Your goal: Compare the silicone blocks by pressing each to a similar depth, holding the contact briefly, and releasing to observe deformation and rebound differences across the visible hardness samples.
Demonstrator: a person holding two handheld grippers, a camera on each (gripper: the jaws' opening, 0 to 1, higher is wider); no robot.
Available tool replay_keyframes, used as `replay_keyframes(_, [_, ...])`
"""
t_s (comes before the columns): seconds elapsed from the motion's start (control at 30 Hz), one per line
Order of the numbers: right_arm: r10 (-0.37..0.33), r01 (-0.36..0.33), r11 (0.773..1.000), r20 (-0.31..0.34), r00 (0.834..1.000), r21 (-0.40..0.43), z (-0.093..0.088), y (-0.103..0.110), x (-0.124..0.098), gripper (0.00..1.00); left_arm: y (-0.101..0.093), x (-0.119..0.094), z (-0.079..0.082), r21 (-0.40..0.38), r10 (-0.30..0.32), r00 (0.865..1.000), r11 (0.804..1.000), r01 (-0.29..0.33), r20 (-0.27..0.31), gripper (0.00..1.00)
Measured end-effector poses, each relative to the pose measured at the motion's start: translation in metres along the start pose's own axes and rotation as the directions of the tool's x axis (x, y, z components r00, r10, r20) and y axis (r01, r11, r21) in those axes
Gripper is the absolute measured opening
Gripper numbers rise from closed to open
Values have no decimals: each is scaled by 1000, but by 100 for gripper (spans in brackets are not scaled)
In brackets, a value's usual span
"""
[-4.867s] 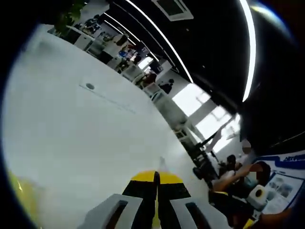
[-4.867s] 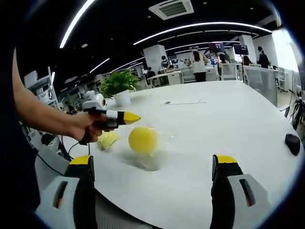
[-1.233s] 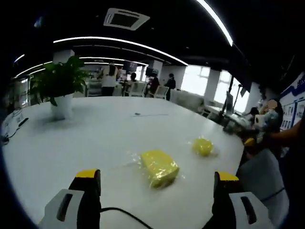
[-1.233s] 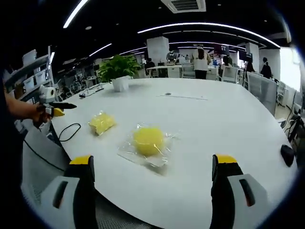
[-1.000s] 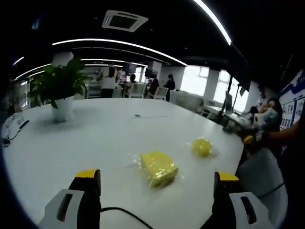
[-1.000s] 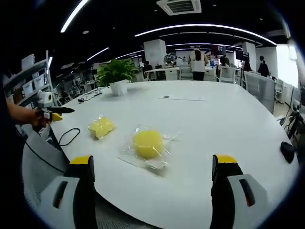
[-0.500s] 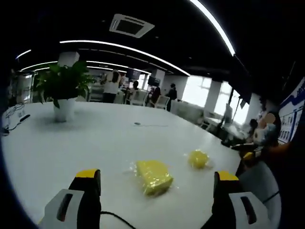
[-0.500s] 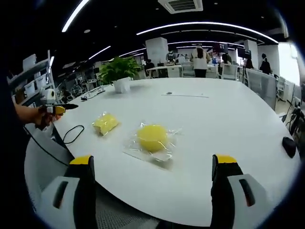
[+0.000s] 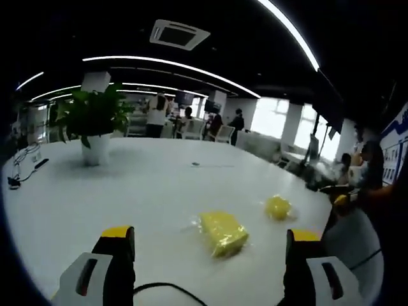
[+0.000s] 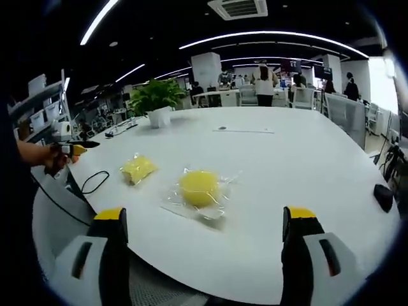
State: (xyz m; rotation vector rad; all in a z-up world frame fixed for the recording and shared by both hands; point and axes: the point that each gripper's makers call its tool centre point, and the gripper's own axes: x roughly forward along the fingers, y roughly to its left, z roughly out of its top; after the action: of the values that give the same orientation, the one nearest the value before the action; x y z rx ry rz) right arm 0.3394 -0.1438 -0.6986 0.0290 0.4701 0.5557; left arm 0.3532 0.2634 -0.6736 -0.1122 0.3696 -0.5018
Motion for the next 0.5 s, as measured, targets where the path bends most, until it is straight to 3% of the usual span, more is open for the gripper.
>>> replay_keyframes(0.5, [-1, 1, 1000, -22, 1000, 26, -6, 0, -8, 96, -7, 8, -3, 6, -27, 999, 1000, 27, -20, 100])
